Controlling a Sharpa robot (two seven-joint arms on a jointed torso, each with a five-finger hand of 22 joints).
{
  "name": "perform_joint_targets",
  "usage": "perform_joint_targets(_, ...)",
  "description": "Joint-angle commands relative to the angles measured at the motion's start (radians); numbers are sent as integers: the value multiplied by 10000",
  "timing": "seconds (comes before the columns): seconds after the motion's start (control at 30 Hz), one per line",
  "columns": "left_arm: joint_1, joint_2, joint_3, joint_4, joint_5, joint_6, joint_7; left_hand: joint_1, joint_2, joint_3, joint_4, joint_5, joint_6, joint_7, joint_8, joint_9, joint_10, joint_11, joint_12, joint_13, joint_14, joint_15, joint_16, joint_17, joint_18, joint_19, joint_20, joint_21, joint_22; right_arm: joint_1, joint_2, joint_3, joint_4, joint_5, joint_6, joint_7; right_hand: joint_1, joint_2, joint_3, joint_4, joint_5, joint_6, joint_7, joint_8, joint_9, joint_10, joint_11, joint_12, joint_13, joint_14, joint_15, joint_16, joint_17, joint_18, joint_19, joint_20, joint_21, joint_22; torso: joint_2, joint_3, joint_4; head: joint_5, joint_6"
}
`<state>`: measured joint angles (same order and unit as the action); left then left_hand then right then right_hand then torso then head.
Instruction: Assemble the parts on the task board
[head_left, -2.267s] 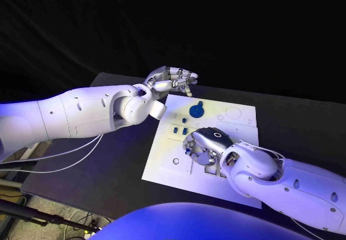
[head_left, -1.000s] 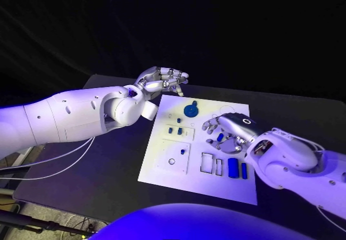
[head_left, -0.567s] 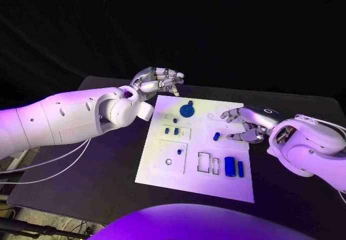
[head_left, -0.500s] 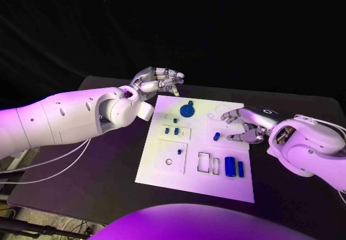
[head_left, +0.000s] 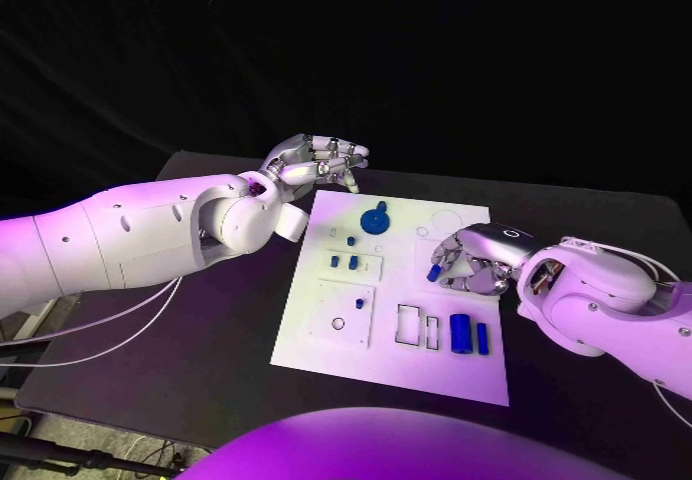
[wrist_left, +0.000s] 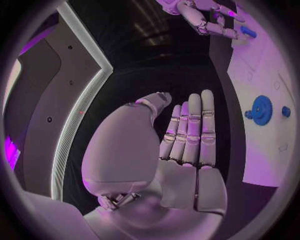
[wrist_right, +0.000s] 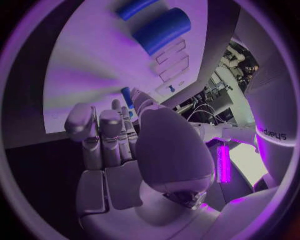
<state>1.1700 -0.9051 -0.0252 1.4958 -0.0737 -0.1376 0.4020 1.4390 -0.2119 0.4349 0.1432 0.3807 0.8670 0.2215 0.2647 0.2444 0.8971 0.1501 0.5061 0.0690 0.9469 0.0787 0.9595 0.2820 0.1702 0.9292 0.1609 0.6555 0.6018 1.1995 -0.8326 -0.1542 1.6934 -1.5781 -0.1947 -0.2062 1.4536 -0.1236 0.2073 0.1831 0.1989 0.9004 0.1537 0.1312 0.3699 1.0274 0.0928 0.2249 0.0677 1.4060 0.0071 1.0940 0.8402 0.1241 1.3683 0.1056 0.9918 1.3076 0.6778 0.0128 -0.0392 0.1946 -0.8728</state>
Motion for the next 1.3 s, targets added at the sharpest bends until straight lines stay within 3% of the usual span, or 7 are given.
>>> perform_joint_targets(0.03,11,16,5,28,0,177,46,5,35,-19,-55,5,-24,-12,-44,-16,-75,23,43,10,-80,6,-61,-12,98,-16,51,18,11,-49,129,-3,-74,-99,-58,141,78,20,178,80,-83,136,16,49,-58,107,5,-33,-19,95,6,79,60,-178,122,13,128,77,1,1,3,-25,2)
perform_joint_targets(0.53,11,10,5,43,0,175,38,1,46,-17,-62,5,-11,-15,-39,-16,-68,21,54,12,-80,5,-58,-21,99,-19,51,21,18,-125,410,-12,-312,-79,-177,85,125,-59,816,360,-134,576,16,164,-224,396,13,-116,0,231,2,306,326,-264,309,11,600,351,-10,-1,-11,-32,2)
perform_joint_targets(0.6,11,6,5,48,0,176,36,1,46,-17,-62,5,-11,-15,-39,-16,-68,21,54,12,-80,5,-58,-21,99,-19,51,21,18,-127,421,-13,-343,-107,-318,37,321,42,1320,345,-530,956,-84,352,-211,698,-60,-73,32,353,-78,548,622,-343,480,-33,1074,597,-6,-1,-7,-23,2)
perform_joint_targets(0.73,11,1,5,52,0,178,30,1,46,-17,-62,5,-11,-15,-39,-16,-68,21,54,12,-80,5,-58,-21,99,-19,51,21,18,-133,432,-15,-379,-225,-489,-64,772,290,2392,-122,-1117,1372,-182,670,-88,1277,-232,92,152,408,-204,704,804,-477,731,-153,1854,1001,-2,10,2,-33,2)
perform_joint_targets(0.9,11,-7,5,59,0,183,25,-2,55,-15,-66,6,-5,-16,-37,-16,-63,19,61,14,-78,4,-55,-27,100,-21,51,23,23,-140,448,-15,-408,-382,-634,-143,439,233,3507,-687,-1410,1319,-173,917,104,1455,-244,12,263,450,-220,841,969,-540,812,-192,2207,1249,-4,4,-6,-73,2)
perform_joint_targets(1.1,11,-14,5,73,0,186,27,3,64,-10,-73,7,0,-17,-36,-17,-60,17,65,15,-77,1,-53,-31,101,-21,50,26,26,-170,442,-15,-338,-519,-1157,-118,172,204,4034,-1011,-1450,1314,-167,1070,231,1615,-269,-23,357,516,-228,1031,1205,-597,914,-201,2548,1435,-4,8,-15,-92,2)
perform_joint_targets(1.3,11,-17,5,69,-1,196,24,3,64,-10,-73,7,0,-17,-36,-17,-60,17,65,15,-77,1,-53,-31,101,-21,50,26,26,-196,341,-9,-72,-406,-1636,-49,-9,96,4106,-1108,-1451,1314,-166,1138,291,1645,-272,-51,400,535,-231,1094,1278,-607,932,-203,2613,1480,-7,7,6,-88,2)
